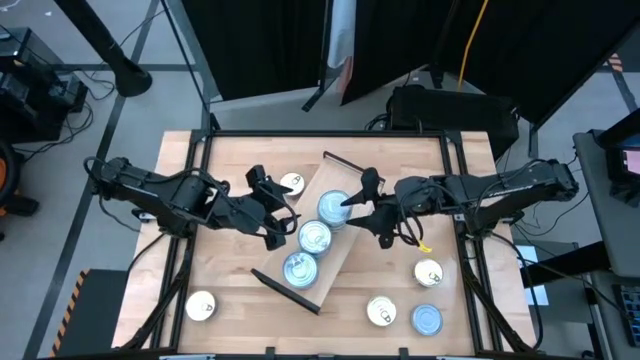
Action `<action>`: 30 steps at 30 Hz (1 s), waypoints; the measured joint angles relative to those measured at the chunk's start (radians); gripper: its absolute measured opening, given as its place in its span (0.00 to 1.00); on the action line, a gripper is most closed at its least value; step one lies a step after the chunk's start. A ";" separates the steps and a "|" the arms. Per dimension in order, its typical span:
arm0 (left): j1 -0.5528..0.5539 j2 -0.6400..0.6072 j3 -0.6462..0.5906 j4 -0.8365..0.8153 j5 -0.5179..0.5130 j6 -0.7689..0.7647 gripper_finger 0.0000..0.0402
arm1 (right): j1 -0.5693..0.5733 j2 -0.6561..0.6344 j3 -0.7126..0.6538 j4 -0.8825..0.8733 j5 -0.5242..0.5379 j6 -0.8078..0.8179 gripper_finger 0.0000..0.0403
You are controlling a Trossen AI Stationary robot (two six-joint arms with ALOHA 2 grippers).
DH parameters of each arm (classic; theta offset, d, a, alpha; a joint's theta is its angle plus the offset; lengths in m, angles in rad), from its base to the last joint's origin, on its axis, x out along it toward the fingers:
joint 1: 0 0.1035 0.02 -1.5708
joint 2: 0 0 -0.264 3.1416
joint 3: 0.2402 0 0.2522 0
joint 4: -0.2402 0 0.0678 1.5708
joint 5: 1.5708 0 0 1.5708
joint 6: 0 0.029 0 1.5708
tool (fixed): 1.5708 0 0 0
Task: Stack canned seafood by type on shelf
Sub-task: Stack the green tuna can on top of the other green tuna can on the shelf, then stack the green tuna can on top of the other green tuna can
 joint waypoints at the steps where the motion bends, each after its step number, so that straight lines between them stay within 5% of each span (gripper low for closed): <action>1: 0.000 0.000 0.000 0.001 0.001 0.000 0.75 | -0.003 0.000 0.000 0.005 0.000 0.009 0.54; 18: -0.021 -0.007 -0.001 0.014 0.001 0.029 0.75 | 0.011 -0.018 0.019 -0.024 0.023 0.069 0.54; 23: -0.084 -0.015 -0.001 -0.020 -0.032 0.035 0.75 | 0.176 -0.050 0.174 -0.238 0.235 0.405 0.54; 30: -0.222 -0.015 -0.038 -0.023 -0.217 0.026 0.75 | 0.423 -0.038 0.264 -0.589 0.231 1.014 0.54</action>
